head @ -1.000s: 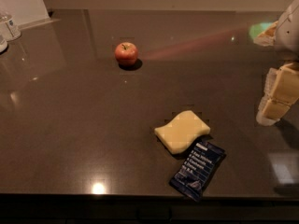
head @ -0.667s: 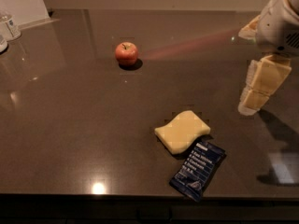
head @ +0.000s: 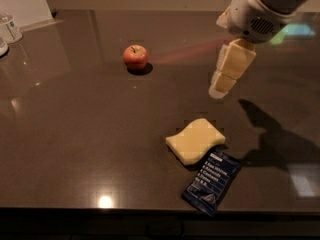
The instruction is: Move apple near sponge
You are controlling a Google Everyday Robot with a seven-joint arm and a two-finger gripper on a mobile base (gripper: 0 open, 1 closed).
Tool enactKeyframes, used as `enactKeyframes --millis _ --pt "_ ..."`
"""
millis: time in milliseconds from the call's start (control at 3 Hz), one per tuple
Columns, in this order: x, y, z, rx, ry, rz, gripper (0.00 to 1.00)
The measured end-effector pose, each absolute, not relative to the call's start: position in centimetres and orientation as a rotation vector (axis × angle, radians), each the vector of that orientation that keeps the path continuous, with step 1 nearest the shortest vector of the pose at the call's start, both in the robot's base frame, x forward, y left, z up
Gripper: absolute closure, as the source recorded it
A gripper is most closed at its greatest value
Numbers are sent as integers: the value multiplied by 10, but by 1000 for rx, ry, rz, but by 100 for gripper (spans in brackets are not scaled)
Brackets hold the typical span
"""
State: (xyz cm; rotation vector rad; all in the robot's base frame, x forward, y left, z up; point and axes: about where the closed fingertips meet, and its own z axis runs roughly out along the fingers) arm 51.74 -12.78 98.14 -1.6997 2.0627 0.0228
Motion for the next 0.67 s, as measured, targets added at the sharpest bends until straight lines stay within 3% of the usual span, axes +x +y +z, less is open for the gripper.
enactKeyframes --millis 667 --pt "577 -76 964 -1582 2025 99 0"
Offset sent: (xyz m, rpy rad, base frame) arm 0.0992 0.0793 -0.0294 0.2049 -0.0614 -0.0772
